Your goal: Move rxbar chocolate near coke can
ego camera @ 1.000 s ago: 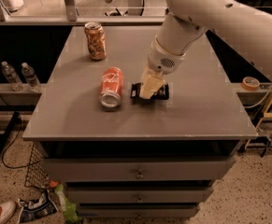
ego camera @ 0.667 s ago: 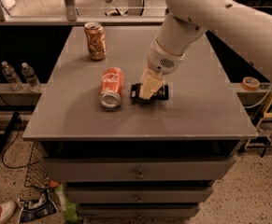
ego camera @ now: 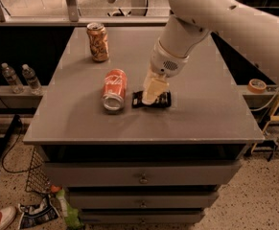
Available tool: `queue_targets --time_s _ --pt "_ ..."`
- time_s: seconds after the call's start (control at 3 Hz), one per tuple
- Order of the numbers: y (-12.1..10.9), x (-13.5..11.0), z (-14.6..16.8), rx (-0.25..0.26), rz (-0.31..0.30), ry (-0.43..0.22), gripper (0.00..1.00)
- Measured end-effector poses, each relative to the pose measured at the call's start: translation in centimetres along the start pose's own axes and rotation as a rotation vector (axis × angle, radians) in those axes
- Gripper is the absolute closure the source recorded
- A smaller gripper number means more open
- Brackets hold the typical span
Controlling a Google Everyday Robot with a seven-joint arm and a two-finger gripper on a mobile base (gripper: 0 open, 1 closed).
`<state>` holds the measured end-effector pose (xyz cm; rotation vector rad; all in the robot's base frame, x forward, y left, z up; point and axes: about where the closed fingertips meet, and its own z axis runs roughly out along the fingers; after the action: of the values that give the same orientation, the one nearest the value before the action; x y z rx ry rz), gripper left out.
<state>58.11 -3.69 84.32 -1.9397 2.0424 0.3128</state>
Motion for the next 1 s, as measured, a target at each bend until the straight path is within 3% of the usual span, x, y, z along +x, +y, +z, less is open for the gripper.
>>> queue_targets --time_s 0.33,0.67,1.0 --pt "0.0 0.0 0.1 -0.002 -0.001 0.0 0.0" --pt "0.3 0.6 -0.3 0.009 0.007 0.021 0.0" --pt "1.0 3.9 -2.7 0.082 0.086 0.043 0.0"
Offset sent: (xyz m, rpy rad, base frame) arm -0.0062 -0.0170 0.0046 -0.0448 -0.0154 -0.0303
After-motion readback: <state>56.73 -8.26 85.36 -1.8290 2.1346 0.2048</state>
